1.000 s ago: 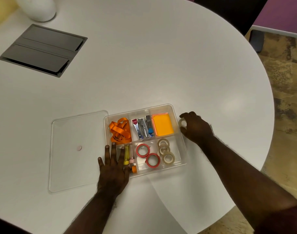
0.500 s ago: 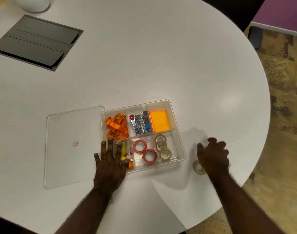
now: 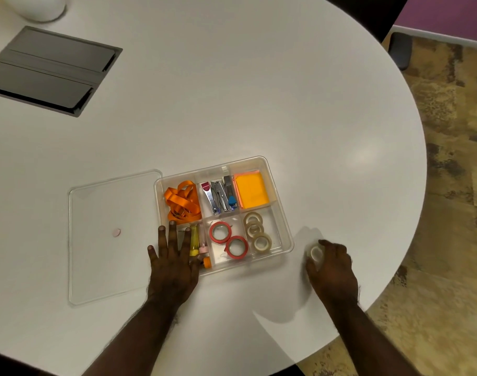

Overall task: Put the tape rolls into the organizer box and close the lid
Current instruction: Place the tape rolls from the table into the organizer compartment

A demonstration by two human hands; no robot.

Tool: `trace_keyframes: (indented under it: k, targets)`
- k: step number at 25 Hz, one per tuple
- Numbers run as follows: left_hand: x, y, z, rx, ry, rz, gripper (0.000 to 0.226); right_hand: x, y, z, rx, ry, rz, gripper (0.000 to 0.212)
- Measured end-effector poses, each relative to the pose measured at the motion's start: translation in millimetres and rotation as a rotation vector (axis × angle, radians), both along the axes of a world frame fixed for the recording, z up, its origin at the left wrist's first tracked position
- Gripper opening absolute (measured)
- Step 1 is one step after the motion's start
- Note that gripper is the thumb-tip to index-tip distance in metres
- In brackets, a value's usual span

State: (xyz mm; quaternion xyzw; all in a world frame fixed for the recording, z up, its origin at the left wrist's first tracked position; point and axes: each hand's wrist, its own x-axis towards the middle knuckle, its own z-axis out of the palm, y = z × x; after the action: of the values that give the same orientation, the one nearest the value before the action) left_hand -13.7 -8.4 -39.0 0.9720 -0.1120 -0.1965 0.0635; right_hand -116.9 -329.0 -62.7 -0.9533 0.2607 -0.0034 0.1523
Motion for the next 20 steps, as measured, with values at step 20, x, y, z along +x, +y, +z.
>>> trace_keyframes:
  k: [20]
  targets:
    - [-1, 2, -10, 0.03, -0.024, 0.032, 0.077, 118, 58, 48, -0.134, 0.315, 0.568, 0.042]
